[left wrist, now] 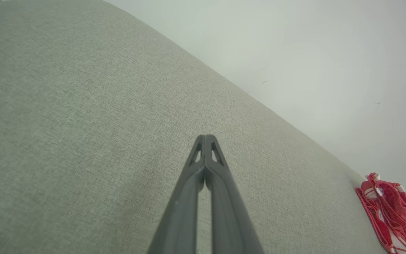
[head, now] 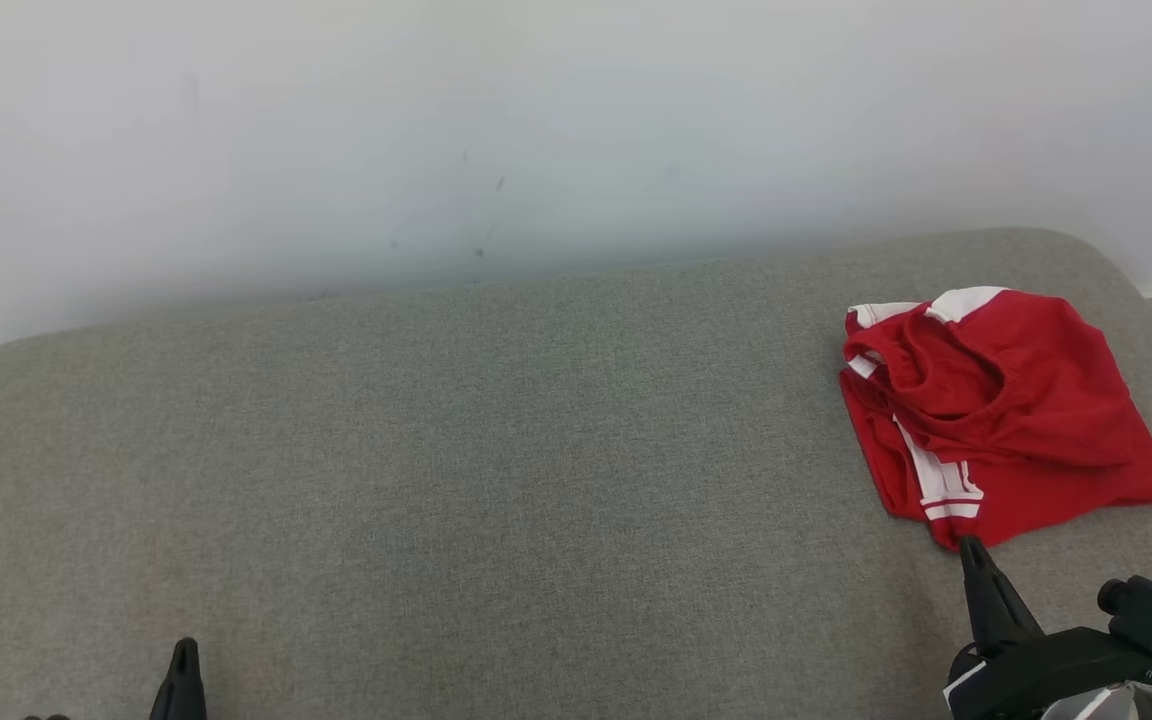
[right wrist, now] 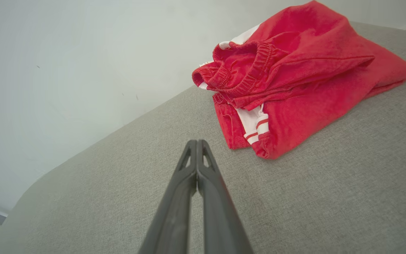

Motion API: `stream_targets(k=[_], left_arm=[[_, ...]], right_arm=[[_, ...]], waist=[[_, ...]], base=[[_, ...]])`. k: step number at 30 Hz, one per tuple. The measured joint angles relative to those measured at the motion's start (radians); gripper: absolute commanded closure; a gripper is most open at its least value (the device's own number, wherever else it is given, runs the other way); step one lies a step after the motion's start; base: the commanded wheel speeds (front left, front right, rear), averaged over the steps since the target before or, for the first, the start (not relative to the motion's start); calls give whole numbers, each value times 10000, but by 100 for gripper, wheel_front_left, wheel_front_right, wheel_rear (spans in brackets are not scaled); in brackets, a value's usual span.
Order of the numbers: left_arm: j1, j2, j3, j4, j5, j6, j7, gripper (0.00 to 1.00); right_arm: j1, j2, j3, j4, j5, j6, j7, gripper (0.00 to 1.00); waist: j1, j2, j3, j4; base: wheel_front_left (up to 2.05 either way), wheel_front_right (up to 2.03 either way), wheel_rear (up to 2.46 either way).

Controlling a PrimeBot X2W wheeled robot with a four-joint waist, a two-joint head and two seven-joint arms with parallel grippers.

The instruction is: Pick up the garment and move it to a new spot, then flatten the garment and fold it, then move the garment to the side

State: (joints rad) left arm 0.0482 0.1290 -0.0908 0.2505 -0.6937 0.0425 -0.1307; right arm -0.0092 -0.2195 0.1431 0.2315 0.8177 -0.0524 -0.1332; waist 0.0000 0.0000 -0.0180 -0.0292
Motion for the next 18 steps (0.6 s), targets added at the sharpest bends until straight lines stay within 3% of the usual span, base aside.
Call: stream_targets(k=[18], left_arm=[[-386,-219,485,142,-2337,-431,673,100]], right_arm=[[-215,443,-738,201,2034,443,644,100]], waist=[[0,0,53,78]], base=[[0,0,0]])
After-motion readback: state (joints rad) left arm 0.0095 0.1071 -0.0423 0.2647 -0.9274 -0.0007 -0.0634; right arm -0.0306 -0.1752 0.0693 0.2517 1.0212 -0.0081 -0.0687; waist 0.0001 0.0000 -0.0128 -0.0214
